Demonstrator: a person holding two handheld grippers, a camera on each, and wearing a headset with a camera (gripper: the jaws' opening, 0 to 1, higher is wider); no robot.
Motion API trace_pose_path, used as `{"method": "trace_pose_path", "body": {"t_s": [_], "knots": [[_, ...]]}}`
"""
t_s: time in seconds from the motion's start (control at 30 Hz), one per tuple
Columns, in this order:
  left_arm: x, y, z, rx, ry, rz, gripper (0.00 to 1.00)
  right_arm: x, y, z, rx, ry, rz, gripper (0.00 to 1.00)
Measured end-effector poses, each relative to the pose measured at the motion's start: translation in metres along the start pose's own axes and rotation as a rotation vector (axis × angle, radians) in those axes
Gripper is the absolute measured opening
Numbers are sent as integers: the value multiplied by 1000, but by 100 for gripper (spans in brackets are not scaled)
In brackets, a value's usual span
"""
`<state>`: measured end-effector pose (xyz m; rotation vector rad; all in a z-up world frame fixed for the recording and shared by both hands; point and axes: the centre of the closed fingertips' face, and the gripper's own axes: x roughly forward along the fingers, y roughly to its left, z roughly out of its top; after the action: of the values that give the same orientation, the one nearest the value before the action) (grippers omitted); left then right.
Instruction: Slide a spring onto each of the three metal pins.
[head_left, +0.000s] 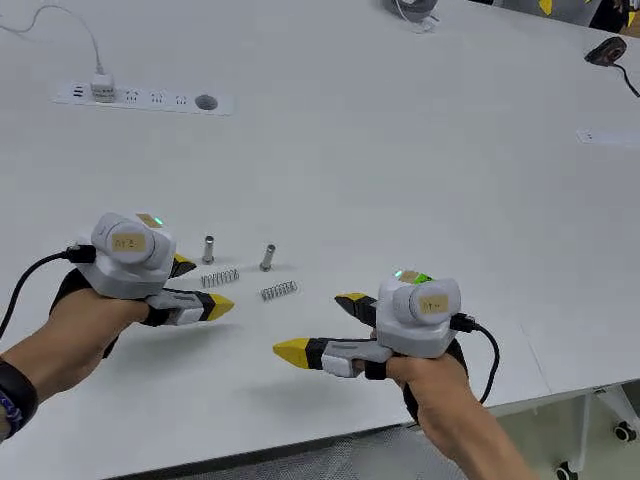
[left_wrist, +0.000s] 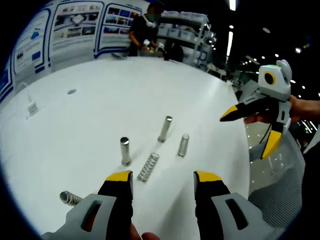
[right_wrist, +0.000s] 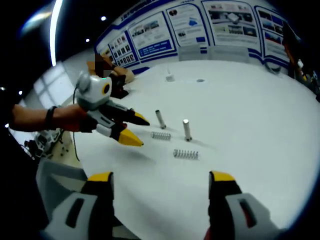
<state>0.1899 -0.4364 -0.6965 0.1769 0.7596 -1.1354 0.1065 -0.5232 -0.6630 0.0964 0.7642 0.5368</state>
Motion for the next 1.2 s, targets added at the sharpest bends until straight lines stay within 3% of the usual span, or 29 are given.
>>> {"method": "trace_pose_path", "body": {"t_s": [0.33, 0.53, 0.87, 0.97, 1.2], "knots": [[16, 5, -8, 24, 33, 17, 40, -7, -5, -8, 25, 5, -16, 79], [21, 12, -10, -2, 20, 38, 29, -9, -7, -11, 24, 13, -18, 78], [28, 17, -14, 27, 29, 78, 13, -7, -5, -10, 24, 7, -11, 78], [28, 18, -13, 9, 14, 88, 12, -6, -4, -9, 21, 8, -10, 78], [22, 11, -20, 22, 28, 77, 11, -9, -4, -7, 15, 6, -13, 78]]}}
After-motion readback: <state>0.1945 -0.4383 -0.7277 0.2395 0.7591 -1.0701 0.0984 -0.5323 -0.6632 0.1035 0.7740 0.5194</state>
